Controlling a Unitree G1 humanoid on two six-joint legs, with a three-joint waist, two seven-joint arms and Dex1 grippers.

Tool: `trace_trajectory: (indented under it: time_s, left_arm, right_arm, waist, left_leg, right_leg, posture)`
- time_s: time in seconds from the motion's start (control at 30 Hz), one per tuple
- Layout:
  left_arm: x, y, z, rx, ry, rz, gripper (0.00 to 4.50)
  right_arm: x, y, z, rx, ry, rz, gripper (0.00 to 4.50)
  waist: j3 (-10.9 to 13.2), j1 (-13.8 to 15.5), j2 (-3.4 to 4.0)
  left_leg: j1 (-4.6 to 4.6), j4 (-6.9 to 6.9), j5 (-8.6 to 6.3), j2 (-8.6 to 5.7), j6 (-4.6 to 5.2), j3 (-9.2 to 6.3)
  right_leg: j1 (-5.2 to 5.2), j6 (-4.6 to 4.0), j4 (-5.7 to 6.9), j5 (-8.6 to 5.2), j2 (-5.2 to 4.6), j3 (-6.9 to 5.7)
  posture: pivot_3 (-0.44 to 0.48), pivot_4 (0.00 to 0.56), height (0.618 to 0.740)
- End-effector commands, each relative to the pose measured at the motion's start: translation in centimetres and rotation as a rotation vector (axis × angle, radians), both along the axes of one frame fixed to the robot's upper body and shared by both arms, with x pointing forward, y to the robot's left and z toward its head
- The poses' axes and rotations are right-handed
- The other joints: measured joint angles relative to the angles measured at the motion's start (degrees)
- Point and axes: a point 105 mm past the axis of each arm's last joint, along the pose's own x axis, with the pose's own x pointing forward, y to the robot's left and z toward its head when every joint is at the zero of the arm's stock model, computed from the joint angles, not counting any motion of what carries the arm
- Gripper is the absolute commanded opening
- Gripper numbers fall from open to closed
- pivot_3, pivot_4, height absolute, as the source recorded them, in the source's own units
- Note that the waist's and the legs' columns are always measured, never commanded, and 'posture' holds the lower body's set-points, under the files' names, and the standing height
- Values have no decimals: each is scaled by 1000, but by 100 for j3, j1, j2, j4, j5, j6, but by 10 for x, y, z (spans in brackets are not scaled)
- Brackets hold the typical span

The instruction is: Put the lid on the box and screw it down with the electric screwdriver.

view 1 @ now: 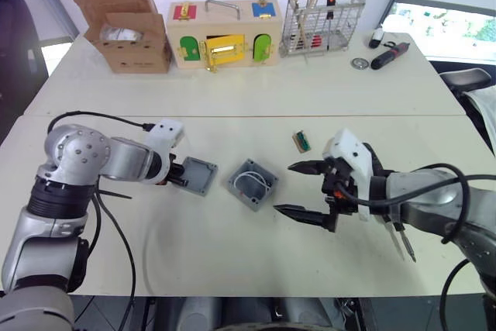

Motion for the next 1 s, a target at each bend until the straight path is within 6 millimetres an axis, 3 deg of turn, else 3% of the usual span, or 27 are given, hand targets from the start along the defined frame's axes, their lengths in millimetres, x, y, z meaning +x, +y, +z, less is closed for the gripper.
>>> trace_trajectory:
  time_s: [0.03,0.13,0.2,0.3,0.4,0.57,0.73,1.0]
  left_arm:
    - [17,18,19,-3,-85,84,49]
    - [38,12,53,-93,-280,49,49]
    - [59,-3,105,-240,-604,-46,49]
    - [65,-15,153,-425,-947,-134,49]
    - [73,-30,160,-570,-1070,-184,49]
    - [78,-62,155,-658,-1166,-302,49]
    - [80,-84,155,-675,-1222,-332,49]
    - [74,-94,156,-705,-1239,-346,49]
  right_arm:
    - [10,0,20,133,-47,-51,4500]
    - [29,-2,39,296,-84,-137,4500]
    - [45,-3,59,466,-93,-194,4500]
    - [63,1,74,610,-87,-229,4500]
    - [82,10,80,637,-104,-241,4500]
    - [108,17,86,613,-174,-266,4500]
    - [119,23,94,587,-217,-269,4500]
    - [123,22,106,620,-223,-297,4500]
  waist:
    - [-1,0,-3]
    - [0,-4,-4]
    - [1,-5,-6]
    - [2,36,-4]
    - [1,25,-3]
    - [1,-34,-4]
    - [1,-46,-4]
    - [1,-44,-4]
  left_leg:
    - [0,0,0,0,0,0]
    - [-2,0,3,1,-5,1]
    - [-4,-2,10,1,-17,3]
    - [-6,-8,15,-1,-28,7]
    - [-7,-10,15,-4,-26,12]
    - [-8,-17,14,-6,-25,17]
    - [-9,-21,14,-5,-25,20]
    - [-9,-20,14,-5,-25,18]
  right_leg:
    - [0,0,0,0,1,0]
    - [-3,-1,3,1,6,0]
    - [-7,-1,3,1,6,0]
    - [-8,-1,-5,1,-2,-2]
    - [-7,-1,-13,1,-9,-3]
    - [-19,-1,-7,1,-6,-2]
    - [-25,-1,-4,1,-5,-1]
    - [-25,-1,-2,1,-7,1]
  posture:
    - [0,150,740]
    - [0,150,740]
    - [0,150,740]
    - [0,150,740]
    - [0,150,740]
    - [0,150,740]
    - [0,150,740]
    - [0,150,740]
